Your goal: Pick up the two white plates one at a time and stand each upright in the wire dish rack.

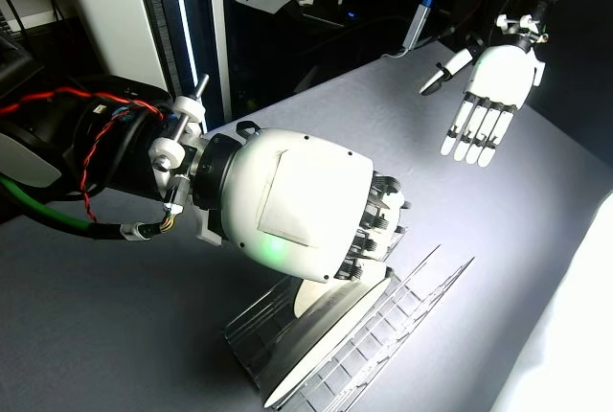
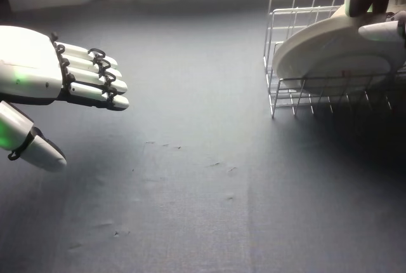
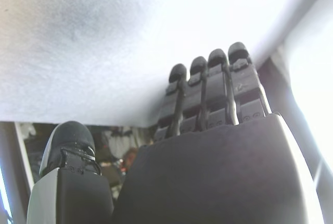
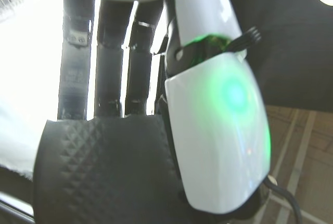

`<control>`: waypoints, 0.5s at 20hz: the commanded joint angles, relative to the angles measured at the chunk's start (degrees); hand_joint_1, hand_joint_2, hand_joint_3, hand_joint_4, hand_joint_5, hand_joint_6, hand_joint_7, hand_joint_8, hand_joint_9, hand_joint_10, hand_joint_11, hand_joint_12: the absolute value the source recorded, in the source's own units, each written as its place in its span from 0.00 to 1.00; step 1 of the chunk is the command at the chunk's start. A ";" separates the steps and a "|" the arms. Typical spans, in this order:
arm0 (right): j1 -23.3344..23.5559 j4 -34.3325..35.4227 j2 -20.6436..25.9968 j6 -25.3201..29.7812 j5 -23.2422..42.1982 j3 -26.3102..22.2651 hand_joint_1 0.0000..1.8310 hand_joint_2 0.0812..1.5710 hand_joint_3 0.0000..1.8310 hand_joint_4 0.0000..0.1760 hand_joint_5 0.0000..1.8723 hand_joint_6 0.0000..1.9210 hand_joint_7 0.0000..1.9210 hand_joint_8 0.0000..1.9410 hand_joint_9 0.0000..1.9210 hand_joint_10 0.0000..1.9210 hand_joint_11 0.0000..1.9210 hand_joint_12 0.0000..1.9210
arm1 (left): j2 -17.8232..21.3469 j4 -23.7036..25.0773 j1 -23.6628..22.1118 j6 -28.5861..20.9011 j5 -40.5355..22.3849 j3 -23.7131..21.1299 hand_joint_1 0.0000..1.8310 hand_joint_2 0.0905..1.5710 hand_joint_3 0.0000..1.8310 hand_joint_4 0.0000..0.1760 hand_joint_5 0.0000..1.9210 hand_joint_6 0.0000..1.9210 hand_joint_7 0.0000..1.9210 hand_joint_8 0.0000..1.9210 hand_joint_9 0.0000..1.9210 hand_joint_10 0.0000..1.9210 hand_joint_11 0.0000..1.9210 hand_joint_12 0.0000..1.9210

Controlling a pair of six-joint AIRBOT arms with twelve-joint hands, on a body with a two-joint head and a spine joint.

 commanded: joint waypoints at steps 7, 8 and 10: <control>0.57 0.82 -0.02 0.85 6.83 1.08 0.72 0.63 0.00 0.00 0.48 0.03 0.50 0.00 0.49 0.02 0.26 0.58 | 0.59 -3.97 -0.33 0.17 -1.23 -0.24 0.00 0.67 0.00 0.00 0.04 0.00 0.01 0.00 0.00 0.00 0.00 0.00; 0.60 0.81 -0.03 0.85 6.83 1.07 0.72 0.63 0.00 0.00 0.47 0.02 0.49 0.00 0.48 0.01 0.25 0.57 | 0.59 -3.97 -0.29 0.17 -1.30 -0.25 0.00 0.67 0.00 0.00 0.04 0.00 0.01 0.00 0.00 0.00 0.00 0.00; 1.16 -0.28 -0.03 0.85 7.09 0.98 0.71 0.63 0.00 0.00 0.46 0.01 0.47 0.00 0.46 0.00 0.22 0.58 | 0.61 -3.97 -0.20 0.17 -1.49 -0.38 0.00 0.67 0.00 0.00 0.04 0.00 0.01 0.00 0.00 0.00 0.00 0.00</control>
